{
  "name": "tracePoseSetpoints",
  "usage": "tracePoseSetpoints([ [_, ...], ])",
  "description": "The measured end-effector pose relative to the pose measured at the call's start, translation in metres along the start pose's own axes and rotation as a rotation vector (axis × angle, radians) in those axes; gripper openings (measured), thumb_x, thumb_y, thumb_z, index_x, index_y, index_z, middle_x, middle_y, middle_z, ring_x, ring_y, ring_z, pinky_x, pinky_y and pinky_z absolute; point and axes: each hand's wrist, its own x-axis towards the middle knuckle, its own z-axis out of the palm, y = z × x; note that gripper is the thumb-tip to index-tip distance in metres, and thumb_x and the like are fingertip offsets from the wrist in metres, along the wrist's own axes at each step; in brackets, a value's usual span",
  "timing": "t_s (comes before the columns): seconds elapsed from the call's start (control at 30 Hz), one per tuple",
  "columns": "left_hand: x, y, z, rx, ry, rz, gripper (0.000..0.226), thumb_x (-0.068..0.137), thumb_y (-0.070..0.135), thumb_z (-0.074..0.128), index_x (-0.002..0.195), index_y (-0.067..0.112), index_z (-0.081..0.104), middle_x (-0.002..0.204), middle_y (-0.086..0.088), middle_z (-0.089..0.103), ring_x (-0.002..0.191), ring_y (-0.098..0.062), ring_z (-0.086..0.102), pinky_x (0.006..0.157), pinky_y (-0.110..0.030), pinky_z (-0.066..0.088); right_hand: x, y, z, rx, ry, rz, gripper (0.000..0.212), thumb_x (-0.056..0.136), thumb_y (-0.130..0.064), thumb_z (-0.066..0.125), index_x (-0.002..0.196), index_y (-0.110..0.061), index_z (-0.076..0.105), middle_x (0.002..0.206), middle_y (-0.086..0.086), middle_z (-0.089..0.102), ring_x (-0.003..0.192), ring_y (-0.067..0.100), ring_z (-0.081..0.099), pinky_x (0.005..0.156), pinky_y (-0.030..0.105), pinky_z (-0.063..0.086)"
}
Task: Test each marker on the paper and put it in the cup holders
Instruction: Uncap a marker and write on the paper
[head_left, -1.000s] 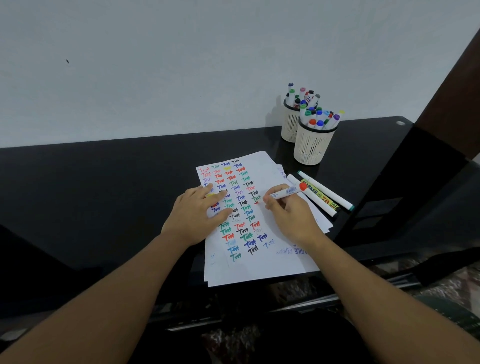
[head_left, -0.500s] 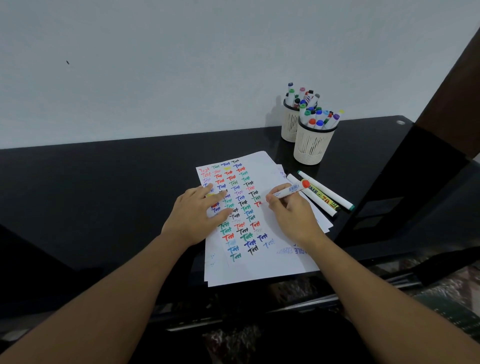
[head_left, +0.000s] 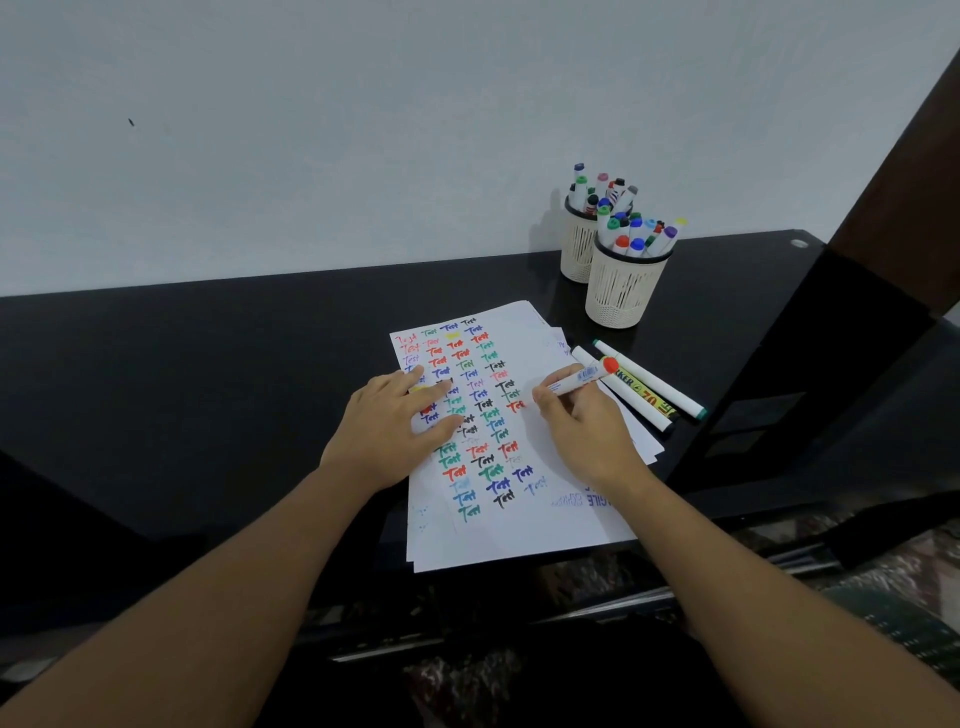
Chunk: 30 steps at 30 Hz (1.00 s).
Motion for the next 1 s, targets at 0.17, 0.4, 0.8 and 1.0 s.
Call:
tracePoseSetpoints([
  [0.17, 0.0010, -0.0012, 0.0008, 0.006, 0.004, 0.001, 0.067, 0.092, 0.075, 0.037, 0.152, 0.044, 0.038, 0.163, 0.006, 0.030, 0.149, -0.018, 0.025, 0.121, -0.045, 0.020, 0.0001, 0.0003, -0.0003, 0.031, 0.009, -0.002, 0.018, 0.107, -0.034, 0.052, 0.105, -0.020, 0.063, 0.090, -0.004, 0.065, 0.085, 0.010, 0.061, 0.075, 0.023, 0.048],
  [0.4, 0.0002, -0.0002, 0.0011, -0.002, 0.021, 0.010, 0.065, 0.094, 0.074, 0.040, 0.151, 0.043, 0.039, 0.162, 0.005, 0.031, 0.148, -0.018, 0.026, 0.121, -0.044, 0.021, -0.0006, 0.0000, 0.0007, 0.019, 0.017, -0.021, 0.020, 0.107, -0.031, 0.052, 0.103, -0.015, 0.063, 0.088, 0.001, 0.067, 0.082, 0.013, 0.062, 0.074, 0.028, 0.048],
  [0.8, -0.0030, 0.0029, -0.0023, -0.106, 0.068, 0.001, 0.074, 0.093, 0.066, 0.051, 0.157, 0.036, 0.029, 0.158, 0.006, 0.040, 0.143, -0.016, 0.035, 0.119, -0.044, 0.030, 0.0008, 0.0018, 0.0001, 0.136, 0.077, -0.025, 0.012, 0.107, -0.032, 0.054, 0.105, -0.023, 0.061, 0.088, -0.005, 0.064, 0.081, 0.010, 0.061, 0.071, 0.025, 0.045],
  [1.0, -0.0068, -0.0005, -0.0007, -0.260, 0.157, -0.045, 0.046, 0.093, 0.034, 0.062, 0.137, 0.022, 0.057, 0.140, 0.005, 0.053, 0.129, -0.009, 0.040, 0.108, -0.033, 0.041, -0.0015, 0.0021, -0.0007, 0.210, 0.100, -0.080, 0.013, 0.108, -0.028, 0.052, 0.109, -0.033, 0.064, 0.076, -0.006, 0.065, 0.071, 0.003, 0.062, 0.072, 0.017, 0.047],
])
